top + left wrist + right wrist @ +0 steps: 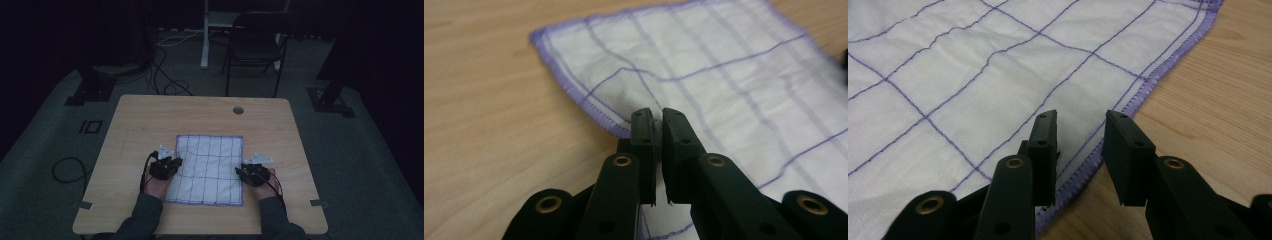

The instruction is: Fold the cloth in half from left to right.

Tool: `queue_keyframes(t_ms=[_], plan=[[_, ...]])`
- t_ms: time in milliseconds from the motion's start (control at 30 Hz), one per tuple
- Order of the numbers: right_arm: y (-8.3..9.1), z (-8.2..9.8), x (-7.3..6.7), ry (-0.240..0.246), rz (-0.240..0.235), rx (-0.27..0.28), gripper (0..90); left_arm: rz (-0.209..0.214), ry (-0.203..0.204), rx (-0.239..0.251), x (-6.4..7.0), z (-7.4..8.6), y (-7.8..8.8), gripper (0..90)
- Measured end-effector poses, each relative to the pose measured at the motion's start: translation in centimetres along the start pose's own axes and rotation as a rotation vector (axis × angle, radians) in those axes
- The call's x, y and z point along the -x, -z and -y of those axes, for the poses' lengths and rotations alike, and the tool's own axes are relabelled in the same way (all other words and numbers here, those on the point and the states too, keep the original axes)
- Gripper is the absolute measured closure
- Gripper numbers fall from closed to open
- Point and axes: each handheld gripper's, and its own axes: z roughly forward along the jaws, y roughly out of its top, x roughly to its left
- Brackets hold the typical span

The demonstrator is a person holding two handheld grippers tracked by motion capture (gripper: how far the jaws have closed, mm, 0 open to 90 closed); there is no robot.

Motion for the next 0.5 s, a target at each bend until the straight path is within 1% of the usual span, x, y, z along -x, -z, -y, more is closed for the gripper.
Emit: queue_keyframes(t_ms=[67, 100, 133, 167, 200, 233, 267, 333, 500], plan=[[0.0, 0.0, 0.0, 0.000, -0.001, 0.002, 66.8, 0.014, -0.005, 0.012, 0.3, -0.4, 0.2, 85.4], [0.0, 0.0, 0.0, -0.001, -0.002, 0.003, 66.8, 0.014, -0.005, 0.012, 0.3, -0.4, 0.2, 85.4], [0.0, 0.0, 0.0, -0.002, -0.003, 0.003, 66.7, 0.031, -0.015, 0.028, 0.7, -0.9, 0.4, 85.5], [0.0, 0.0, 0.1, -0.003, -0.004, 0.003, 66.7, 0.031, -0.015, 0.028, 0.7, -0.9, 0.4, 85.4], [0.0, 0.0, 0.1, -0.003, -0.005, 0.003, 66.6, 0.048, -0.020, 0.040, 1.0, -1.2, 0.5, 85.5], [0.0, 0.0, 0.1, -0.004, -0.006, 0.004, 66.6, 0.048, -0.020, 0.040, 1.0, -1.2, 0.5, 85.5], [0.0, 0.1, 0.1, -0.004, -0.006, 0.004, 66.6, 0.067, -0.026, 0.046, 1.3, -1.5, 0.6, 85.5], [0.0, 0.1, 0.1, -0.004, -0.007, 0.004, 66.5, 0.082, -0.034, 0.054, 1.7, -1.8, 0.6, 85.5], [0.0, 0.1, 0.1, -0.006, -0.009, 0.005, 66.0, 0.114, -0.038, 0.076, 2.4, -2.5, 0.8, 85.5]])
